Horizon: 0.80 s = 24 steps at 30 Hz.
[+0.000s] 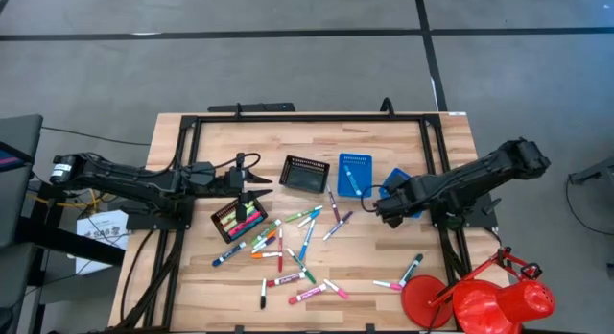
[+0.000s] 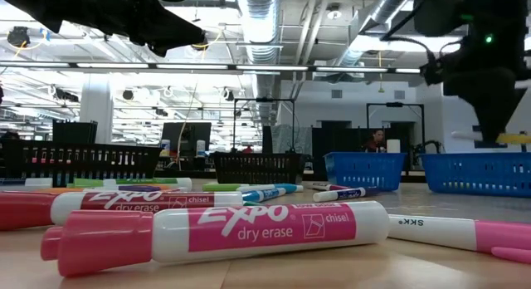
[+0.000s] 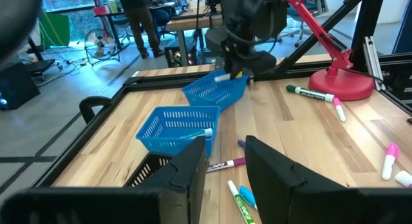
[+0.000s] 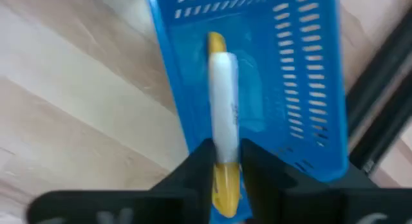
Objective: Pick & Place Markers
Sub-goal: Put the yellow highlighter into the right blue bin, then put the right pink highlighter into the right blue bin
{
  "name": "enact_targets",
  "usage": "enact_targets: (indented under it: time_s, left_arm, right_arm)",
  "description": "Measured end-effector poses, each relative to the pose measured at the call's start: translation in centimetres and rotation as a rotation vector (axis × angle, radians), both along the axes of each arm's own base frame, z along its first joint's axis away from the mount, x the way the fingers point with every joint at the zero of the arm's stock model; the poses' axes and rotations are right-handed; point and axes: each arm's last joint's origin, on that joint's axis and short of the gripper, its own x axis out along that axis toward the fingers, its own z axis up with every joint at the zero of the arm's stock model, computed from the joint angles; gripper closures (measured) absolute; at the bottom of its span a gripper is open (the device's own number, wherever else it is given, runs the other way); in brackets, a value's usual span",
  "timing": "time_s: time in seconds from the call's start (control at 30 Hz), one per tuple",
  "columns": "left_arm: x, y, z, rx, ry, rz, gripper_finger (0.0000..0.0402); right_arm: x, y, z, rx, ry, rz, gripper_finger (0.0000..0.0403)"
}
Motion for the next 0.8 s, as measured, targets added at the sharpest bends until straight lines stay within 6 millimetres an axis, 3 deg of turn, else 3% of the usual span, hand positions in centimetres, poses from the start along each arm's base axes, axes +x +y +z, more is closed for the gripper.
enact_targets:
  time_s: [0.23, 0.43, 0.67, 0.8]
  left_arm:
    - [0.0, 0.0, 0.0, 0.0, 0.0, 0.0, 0.0296]
    - [0.0, 0.0, 0.0, 0.0, 0.0, 0.0, 0.0296]
    - [0.0, 0.0, 0.0, -0.005, 0.0, 0.001, 0.0296]
    - [0.0, 0.0, 0.0, -0.031, -0.003, 0.006, 0.0296]
  right_arm:
    - [-0.2, 0.0, -1.6, 0.004, 0.057, 0.024, 0.0261]
    - [1.3, 0.7, 0.5, 0.046, -0.035, 0.05, 0.0236]
    - [3.2, 4.0, 4.1, 0.174, -0.21, 0.26, 0.0248]
    - [3.1, 7.0, 4.6, 0.25, -0.304, 0.329, 0.0252]
